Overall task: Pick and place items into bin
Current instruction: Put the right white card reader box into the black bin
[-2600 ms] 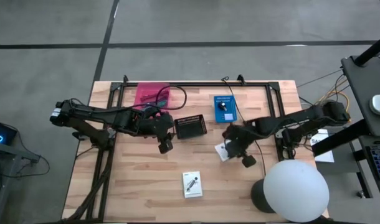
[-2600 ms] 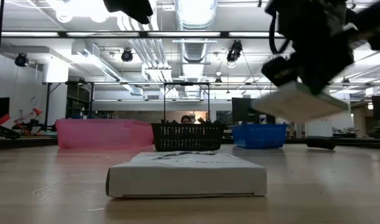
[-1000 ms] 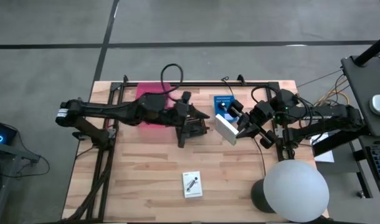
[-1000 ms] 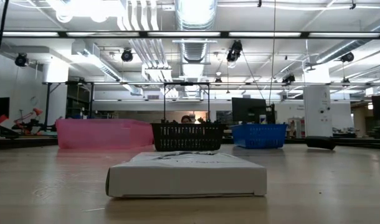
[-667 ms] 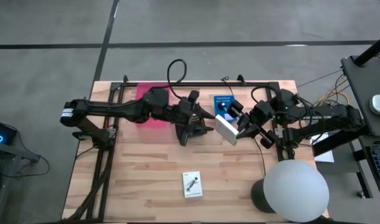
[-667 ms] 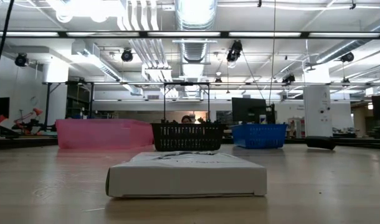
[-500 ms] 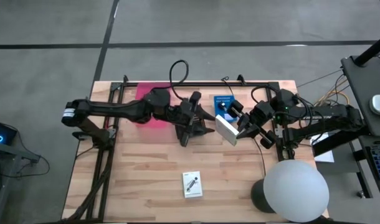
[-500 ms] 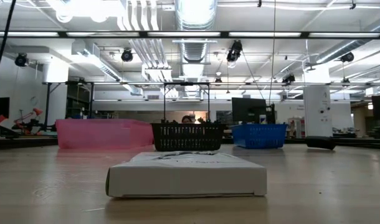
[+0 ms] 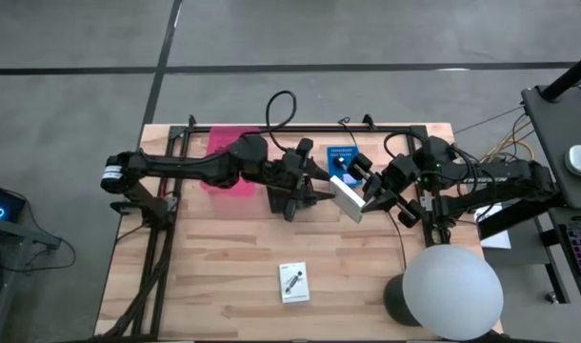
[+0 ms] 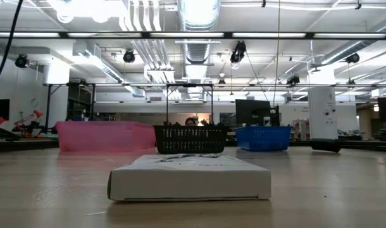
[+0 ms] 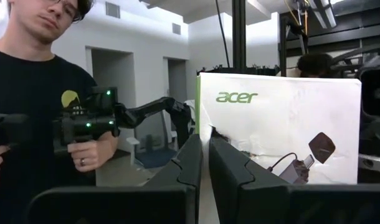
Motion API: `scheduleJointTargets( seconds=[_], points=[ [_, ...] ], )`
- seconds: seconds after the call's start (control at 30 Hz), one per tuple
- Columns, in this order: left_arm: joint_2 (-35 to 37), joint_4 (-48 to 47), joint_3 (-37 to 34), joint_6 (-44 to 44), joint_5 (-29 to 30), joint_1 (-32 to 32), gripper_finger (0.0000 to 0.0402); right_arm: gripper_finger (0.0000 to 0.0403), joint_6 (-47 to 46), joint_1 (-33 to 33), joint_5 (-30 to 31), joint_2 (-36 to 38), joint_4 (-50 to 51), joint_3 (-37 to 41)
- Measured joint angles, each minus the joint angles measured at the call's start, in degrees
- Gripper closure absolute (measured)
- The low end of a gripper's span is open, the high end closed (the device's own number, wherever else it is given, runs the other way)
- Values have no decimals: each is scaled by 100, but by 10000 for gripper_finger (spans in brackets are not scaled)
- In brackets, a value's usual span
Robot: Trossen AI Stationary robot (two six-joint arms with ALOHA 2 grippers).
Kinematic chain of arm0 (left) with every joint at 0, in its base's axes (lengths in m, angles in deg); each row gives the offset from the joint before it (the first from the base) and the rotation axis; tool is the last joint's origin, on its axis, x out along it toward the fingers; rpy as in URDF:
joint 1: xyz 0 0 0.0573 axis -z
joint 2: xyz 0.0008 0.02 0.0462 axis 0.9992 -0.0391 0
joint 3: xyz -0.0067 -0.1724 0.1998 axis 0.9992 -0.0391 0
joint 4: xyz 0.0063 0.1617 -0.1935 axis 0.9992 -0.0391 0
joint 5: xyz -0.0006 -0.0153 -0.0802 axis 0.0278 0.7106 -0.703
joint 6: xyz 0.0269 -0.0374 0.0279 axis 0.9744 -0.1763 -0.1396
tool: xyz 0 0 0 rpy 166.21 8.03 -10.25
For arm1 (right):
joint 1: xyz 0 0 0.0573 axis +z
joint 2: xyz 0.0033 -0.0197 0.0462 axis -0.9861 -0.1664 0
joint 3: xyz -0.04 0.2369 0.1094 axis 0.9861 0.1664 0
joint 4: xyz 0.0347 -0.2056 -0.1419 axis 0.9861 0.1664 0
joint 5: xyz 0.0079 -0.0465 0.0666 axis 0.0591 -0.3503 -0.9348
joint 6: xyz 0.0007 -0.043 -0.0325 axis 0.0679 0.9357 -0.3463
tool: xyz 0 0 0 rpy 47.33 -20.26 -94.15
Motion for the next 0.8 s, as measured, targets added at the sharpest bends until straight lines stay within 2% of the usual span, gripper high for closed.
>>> scheduleJointTargets(
  seconds=[0.13, 0.4, 0.7, 0.8],
  points=[
    [-91, 238, 2, -1, -347, 0, 238, 390, 7, 0, 1, 0, 0, 0],
    [-150, 256, 2, 17, -451, 0, 247, 390, 15, 2, 1, -1, -4, 0],
    [-152, 388, 2, 50, -539, -6, 349, 390, 15, 2, -46, 0, -19, 0],
    [-150, 412, 2, 48, -556, -40, 371, 390, 15, 2, -52, 7, -24, 0]
  ],
)
